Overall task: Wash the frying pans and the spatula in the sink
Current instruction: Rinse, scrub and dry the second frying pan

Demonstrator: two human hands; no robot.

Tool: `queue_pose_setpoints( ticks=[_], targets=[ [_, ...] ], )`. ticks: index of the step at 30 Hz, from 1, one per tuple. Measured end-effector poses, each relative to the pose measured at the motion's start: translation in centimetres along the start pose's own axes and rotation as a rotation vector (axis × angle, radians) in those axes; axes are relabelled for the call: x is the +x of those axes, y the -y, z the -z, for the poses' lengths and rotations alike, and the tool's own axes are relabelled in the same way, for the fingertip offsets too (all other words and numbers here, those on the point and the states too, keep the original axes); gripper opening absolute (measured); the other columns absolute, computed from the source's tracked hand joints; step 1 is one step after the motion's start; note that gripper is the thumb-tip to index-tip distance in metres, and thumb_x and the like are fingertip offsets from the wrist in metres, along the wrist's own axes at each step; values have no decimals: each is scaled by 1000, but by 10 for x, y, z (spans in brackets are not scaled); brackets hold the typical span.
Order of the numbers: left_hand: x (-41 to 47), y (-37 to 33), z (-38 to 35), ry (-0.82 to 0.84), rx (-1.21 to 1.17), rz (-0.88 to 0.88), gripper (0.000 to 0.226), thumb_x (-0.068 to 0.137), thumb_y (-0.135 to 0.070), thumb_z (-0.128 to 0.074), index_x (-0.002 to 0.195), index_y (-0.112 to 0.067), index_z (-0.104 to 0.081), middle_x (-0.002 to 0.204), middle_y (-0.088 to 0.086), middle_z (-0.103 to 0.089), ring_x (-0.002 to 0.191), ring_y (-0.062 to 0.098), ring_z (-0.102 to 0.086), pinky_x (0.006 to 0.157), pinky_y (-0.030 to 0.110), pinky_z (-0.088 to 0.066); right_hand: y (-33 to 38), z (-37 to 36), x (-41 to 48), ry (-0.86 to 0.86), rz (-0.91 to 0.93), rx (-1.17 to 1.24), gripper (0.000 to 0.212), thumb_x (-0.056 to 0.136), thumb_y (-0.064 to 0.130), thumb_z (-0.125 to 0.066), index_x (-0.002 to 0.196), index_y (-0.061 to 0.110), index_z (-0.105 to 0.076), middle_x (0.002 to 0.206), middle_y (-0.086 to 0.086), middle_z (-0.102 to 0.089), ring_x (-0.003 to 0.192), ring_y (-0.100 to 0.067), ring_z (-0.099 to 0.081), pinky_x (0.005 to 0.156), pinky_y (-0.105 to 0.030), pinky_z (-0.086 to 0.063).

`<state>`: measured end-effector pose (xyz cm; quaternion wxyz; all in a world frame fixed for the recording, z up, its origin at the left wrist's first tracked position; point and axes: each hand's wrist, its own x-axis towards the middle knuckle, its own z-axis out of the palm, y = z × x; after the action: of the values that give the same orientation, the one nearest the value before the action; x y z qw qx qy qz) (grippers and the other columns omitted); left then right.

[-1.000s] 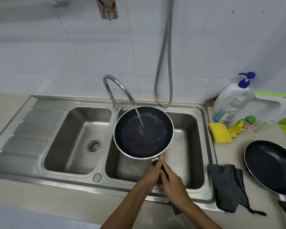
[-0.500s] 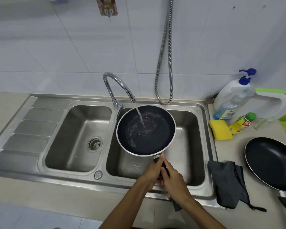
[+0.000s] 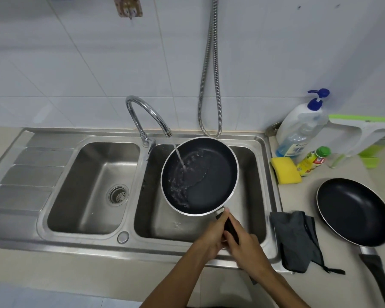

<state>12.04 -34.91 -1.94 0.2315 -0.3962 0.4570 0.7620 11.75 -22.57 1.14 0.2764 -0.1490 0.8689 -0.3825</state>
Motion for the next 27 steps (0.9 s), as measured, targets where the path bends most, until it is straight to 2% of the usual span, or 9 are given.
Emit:
queue_pose_setpoints(
  ticks=[3,5,8,13,15,17,19,23,27],
  targets=[
    [4,-4,-11,23,13,11,56,91,-65,-55,106,-13,-71,101,5,-78,101,21,-72,91,38,-57,-7,9,1,9,16,-108,71,104,31,-46,153,61,-4,112,-5,-75,89,-21,-72,82,-39,-58],
    [2,-10,-18,49,4,5,60,92,-66,-53,111,-12,-70,104,9,-78,103,22,-73,98,41,-55,-7,16,0,-2,18,-180,73,105,28,-46,154,57,-1,103,-4,-75,80,-18,-71,73,-36,-58],
    [0,-18,-24,71,-1,9,68,91,-69,-50,114,-9,-68,101,8,-78,98,19,-75,87,35,-57,3,26,-3,-54,61,-287,74,104,22,-46,157,49,-2,91,-3,-69,66,-16,-64,60,-31,-51],
    [-3,-28,-29,145,-3,-21,79,84,-81,-47,104,-7,-71,107,10,-77,106,22,-71,90,32,-51,4,22,-6,-108,74,-458,70,98,16,-52,153,29,-12,87,0,-67,62,-19,-65,61,-35,-59],
    [-5,-31,-32,183,-13,-23,72,87,-79,-43,84,-14,-74,110,10,-76,110,23,-69,101,36,-48,3,20,-8,-139,57,-494,70,94,11,-58,155,18,-22,96,-4,-67,67,-20,-65,64,-39,-60],
    [-7,-33,-35,216,-18,-15,66,89,-76,-44,64,-22,-72,111,11,-76,114,26,-68,111,42,-41,8,23,-9,-114,-80,-420,49,99,11,-56,146,7,-40,109,-13,-67,80,-22,-63,78,-41,-57],
    [-8,-37,-39,236,-19,-5,62,89,-75,-45,66,-22,-69,112,12,-76,115,26,-67,115,45,-36,10,23,-12,-135,-118,-428,39,100,12,-56,137,9,-44,110,-16,-67,83,-26,-64,77,-41,-55],
    [-9,-39,-47,285,-47,-6,62,86,-78,-46,78,-19,-65,116,14,-74,116,23,-67,115,40,-33,0,20,-16,-242,7,-480,69,82,4,-72,138,21,-35,99,-15,-68,67,-29,-67,60,-47,-59],
    [-13,-43,-54,283,-56,-12,64,86,-77,-47,75,-18,-69,118,18,-72,116,27,-67,101,34,-43,-1,24,-16,-329,29,-503,79,76,-2,-75,136,25,-31,95,-16,-67,63,-27,-66,53,-45,-59]
  ],
)
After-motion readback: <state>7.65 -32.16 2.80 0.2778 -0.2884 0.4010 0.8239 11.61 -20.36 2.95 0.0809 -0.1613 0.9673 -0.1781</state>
